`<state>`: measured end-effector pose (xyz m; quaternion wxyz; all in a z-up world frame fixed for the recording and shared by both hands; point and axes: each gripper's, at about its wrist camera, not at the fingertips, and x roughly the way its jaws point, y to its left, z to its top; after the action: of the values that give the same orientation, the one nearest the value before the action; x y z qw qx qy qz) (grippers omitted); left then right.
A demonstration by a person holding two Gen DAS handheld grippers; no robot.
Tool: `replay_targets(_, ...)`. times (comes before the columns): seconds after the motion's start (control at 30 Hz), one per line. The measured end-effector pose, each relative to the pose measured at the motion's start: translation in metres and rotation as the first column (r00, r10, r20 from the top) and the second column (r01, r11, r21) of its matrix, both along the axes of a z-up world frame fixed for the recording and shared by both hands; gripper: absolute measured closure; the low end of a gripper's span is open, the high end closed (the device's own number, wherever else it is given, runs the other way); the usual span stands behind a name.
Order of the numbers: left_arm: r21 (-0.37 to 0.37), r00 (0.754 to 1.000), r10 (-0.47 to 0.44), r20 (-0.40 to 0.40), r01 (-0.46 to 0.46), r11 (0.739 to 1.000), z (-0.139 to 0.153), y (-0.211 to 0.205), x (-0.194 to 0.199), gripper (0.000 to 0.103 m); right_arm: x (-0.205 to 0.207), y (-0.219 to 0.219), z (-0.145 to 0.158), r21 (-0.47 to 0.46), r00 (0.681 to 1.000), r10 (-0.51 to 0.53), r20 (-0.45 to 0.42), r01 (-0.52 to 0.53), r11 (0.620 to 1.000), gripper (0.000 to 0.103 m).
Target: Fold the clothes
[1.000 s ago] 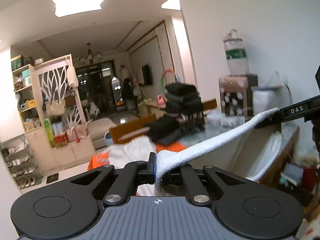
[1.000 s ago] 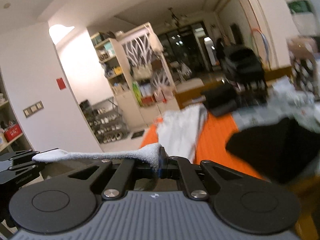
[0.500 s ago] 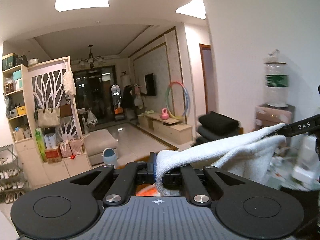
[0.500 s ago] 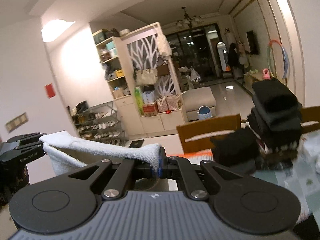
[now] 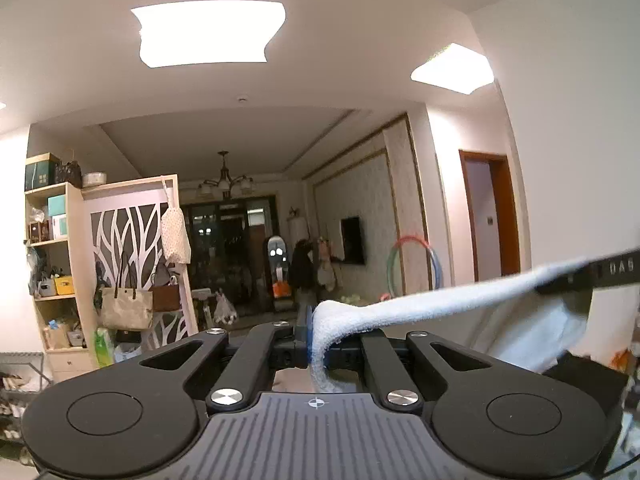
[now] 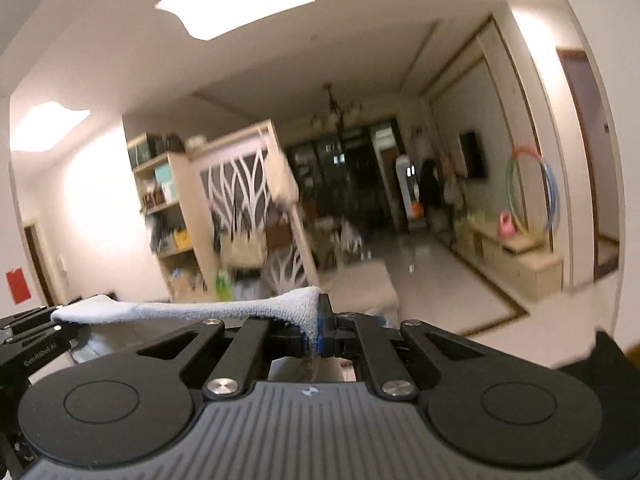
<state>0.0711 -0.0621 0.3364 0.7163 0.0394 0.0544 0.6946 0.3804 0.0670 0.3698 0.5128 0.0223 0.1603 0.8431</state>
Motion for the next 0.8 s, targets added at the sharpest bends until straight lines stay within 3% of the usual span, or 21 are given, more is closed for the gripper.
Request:
replay_targets(0.07, -0.033, 1.000, -0.012, -0.007, 0.011, 0.999, -0.024, 0.009, -0.004, 0.096, -0.008, 0.018, -0.018, -0.012, 0.999, 0.017, 0.031, -0.017, 1.000, 0.098)
replay_targets(0.2, -0.153, 0.999, -0.029, -0.027, 0.025, 0.988, -0.092, 0.020, -0.013, 0.096, -0.023, 0.020, -0.092, -0.134, 0.996, 0.063, 0.063, -0.054, 0.990, 0.098)
replay_targets(0.4, -0.328, 0.998, -0.056, -0.021, 0.046, 0.944, -0.197, 0.010, -0.028, 0.096, -0.047, 0.020, -0.206, -0.320, 0.986, 0.138, 0.097, -0.100, 0.942, 0.098)
replay_targets(0.8, -0.500, 0.998, -0.061, 0.012, 0.059, 0.864, -0.341, -0.034, -0.043, 0.095, -0.083, -0.049, -0.390, -0.557, 0.966, 0.211, 0.152, -0.092, 0.825, 0.098)
